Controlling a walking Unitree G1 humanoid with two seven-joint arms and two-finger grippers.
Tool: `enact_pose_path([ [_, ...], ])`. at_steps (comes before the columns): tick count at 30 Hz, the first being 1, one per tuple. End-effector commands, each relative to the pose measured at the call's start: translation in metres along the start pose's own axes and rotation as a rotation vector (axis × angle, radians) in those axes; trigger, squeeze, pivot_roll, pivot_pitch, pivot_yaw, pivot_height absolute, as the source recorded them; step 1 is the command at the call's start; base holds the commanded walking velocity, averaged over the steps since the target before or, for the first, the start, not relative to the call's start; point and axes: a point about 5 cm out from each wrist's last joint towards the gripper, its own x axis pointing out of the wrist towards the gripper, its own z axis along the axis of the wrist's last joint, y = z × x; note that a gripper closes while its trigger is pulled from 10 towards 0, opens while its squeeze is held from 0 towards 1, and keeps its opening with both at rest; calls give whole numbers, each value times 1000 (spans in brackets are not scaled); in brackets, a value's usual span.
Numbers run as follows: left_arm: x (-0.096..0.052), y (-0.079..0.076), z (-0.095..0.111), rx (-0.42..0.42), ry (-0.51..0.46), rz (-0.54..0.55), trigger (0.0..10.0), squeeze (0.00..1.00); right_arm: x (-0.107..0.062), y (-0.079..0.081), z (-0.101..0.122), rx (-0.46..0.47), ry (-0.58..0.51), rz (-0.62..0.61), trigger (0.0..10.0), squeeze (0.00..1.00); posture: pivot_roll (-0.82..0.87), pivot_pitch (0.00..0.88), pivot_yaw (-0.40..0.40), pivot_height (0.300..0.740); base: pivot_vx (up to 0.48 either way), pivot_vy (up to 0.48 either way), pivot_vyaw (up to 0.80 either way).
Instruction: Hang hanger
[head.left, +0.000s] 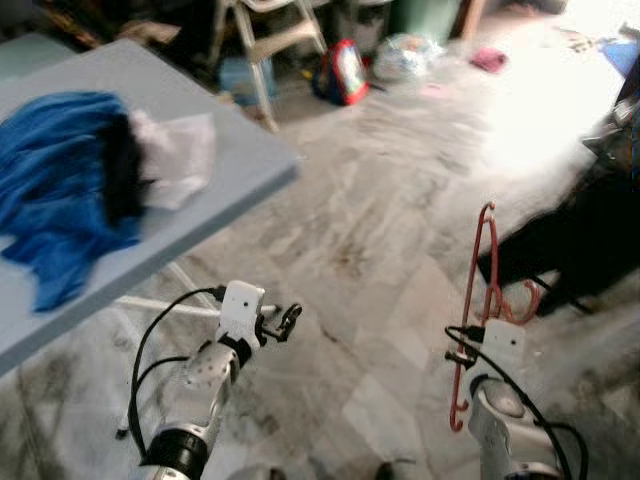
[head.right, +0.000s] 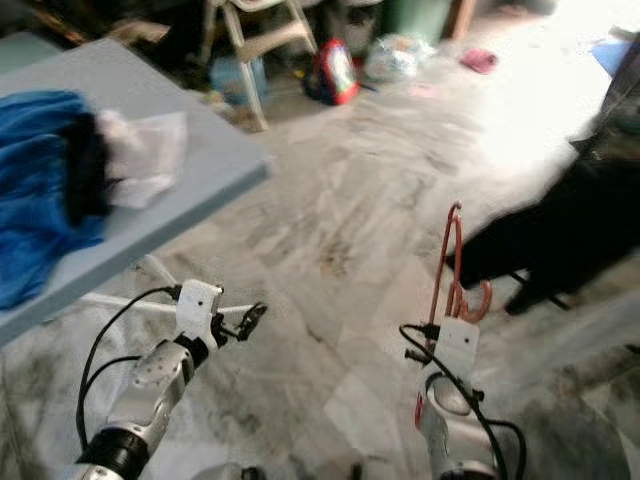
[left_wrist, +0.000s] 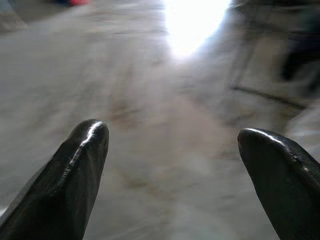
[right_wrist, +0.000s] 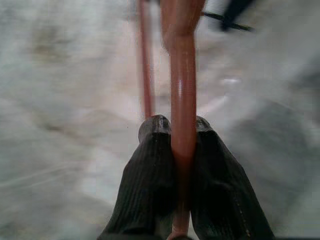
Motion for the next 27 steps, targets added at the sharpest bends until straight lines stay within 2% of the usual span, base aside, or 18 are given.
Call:
enact_pose_path([
  [1,-5,12,-3,22,18,32,10000,0,-1,6,0,22,-1,10,10000,0,-55,163,21,740,244,0,-781],
  [6,-5,13,-1,-3,-2,74,10000,0,-2,7,0,32,-4,14,10000,0,-54,161,20,740,49,0,-779],
  [20,-2,14,1,-18,1,98,10000,0,-3,11,1,46,0,51,10000,0,-56,159,21,740,0,0,0],
  [27,-1,13,2,-12,4,88,10000,0,-3,11,0,41,5,52,10000,0,-57,158,23,740,0,0,-698],
])
